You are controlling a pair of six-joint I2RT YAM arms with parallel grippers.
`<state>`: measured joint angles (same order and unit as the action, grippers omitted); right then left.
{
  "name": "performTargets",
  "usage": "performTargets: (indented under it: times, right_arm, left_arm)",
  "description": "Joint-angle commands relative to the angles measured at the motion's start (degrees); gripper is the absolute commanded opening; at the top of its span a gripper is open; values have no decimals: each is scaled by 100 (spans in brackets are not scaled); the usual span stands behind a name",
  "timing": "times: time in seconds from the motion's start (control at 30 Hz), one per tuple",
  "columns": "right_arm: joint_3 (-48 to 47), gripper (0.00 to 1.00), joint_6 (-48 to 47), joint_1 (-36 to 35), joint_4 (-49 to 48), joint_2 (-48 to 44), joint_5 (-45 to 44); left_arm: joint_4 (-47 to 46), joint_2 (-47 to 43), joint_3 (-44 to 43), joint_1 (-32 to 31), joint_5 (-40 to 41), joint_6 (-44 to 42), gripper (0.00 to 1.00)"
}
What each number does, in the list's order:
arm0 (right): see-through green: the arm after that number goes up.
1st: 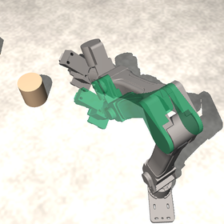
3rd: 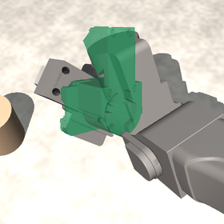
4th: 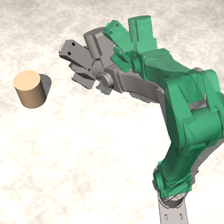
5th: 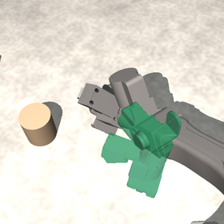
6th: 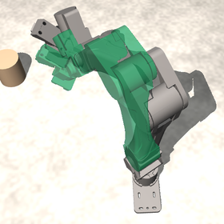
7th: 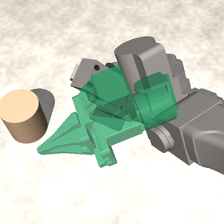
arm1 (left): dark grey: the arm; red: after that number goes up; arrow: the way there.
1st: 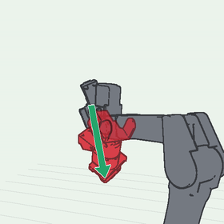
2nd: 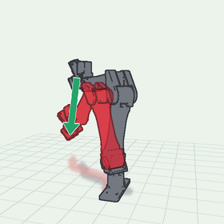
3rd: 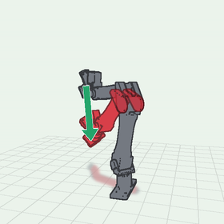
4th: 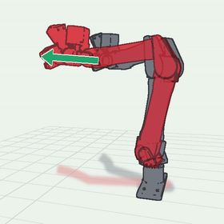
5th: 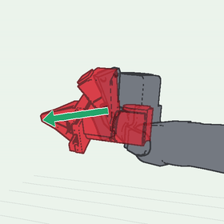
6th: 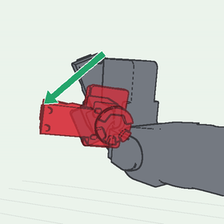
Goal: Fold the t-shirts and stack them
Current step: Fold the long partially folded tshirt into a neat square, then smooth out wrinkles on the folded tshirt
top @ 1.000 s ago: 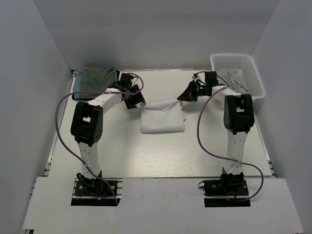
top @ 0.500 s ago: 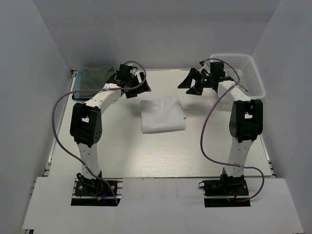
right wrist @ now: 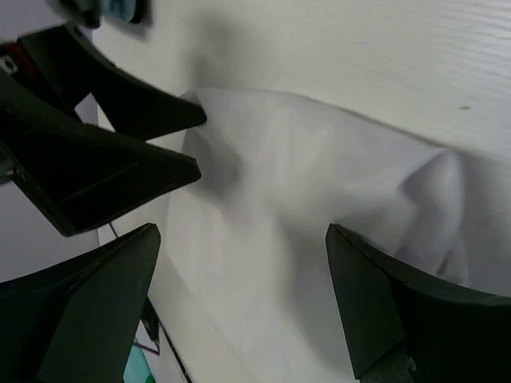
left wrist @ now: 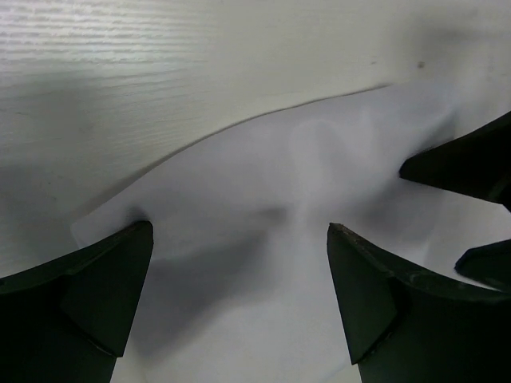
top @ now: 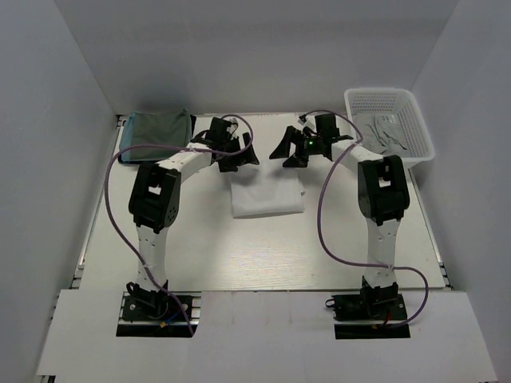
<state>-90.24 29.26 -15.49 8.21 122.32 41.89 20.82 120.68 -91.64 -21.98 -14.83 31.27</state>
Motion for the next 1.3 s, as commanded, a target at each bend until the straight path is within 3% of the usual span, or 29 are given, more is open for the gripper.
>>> performTargets:
  times: [0.0,0.23,0.43,0.63,0.87,1.03,1.13,1.27]
  right_arm:
    - [-205,90,546,195,-680,422,-329]
    - [40,90,959,432,-1224,1214,-340]
    - [393,90,723,555,-1507,1092,-41]
    - [235,90,-76,485,-1217,258,381]
    - [216,90,-535,389,-566,-865,-5]
    - [1446,90,-281,301,-1223,-1578,179]
    - [2237,90,36,239,-1726,-1747,364]
    - [2844,90,466,265,-2481,-1536,899]
  left_arm:
    - [19,183,-197,80,208,37,100]
    - [142,579,-258,141,446,99,100]
    - [19,781,-258,141,148,-6,100]
    - [-34,413,-610,80,313,-174,100]
    - [370,-18,-1058,-34,779,-95,100]
    - [354,-684,-122,-228,351,55,100]
    - [-315,-1003,925,-483,-370,292,100]
    - [-1087,-1310,2043,-746,-600,556,100]
